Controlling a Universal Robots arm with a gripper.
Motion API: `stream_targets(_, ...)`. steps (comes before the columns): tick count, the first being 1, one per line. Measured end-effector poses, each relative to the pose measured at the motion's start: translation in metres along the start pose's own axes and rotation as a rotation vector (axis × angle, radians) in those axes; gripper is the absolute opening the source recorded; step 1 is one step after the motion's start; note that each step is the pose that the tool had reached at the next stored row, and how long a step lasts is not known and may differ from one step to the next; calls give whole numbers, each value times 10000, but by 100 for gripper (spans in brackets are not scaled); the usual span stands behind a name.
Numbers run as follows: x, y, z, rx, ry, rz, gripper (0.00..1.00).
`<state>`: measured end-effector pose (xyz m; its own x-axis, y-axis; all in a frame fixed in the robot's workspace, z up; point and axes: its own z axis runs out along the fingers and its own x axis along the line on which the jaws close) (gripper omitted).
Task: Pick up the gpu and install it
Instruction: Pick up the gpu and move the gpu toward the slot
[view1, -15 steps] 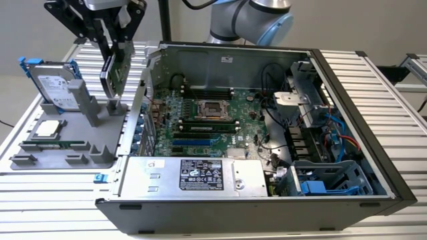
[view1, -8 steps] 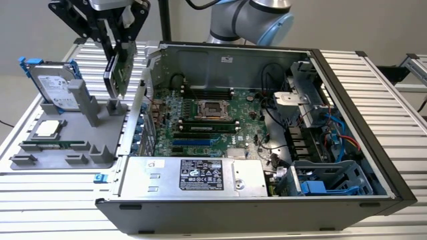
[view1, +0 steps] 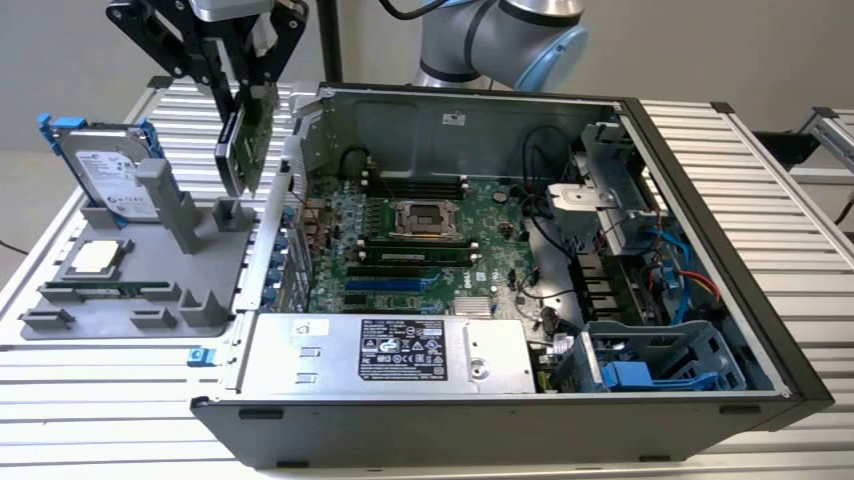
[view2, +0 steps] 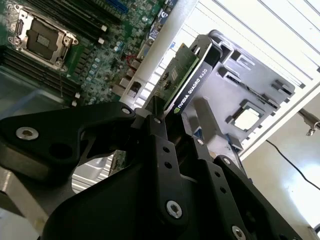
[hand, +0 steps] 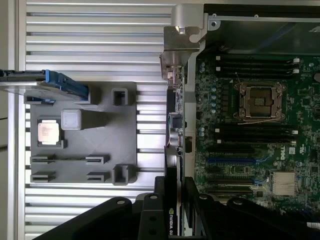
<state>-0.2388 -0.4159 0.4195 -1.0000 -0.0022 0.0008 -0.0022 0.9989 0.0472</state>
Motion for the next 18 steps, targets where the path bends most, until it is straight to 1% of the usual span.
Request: stream_targets(18,-133,0,0,-1,0,0,0)
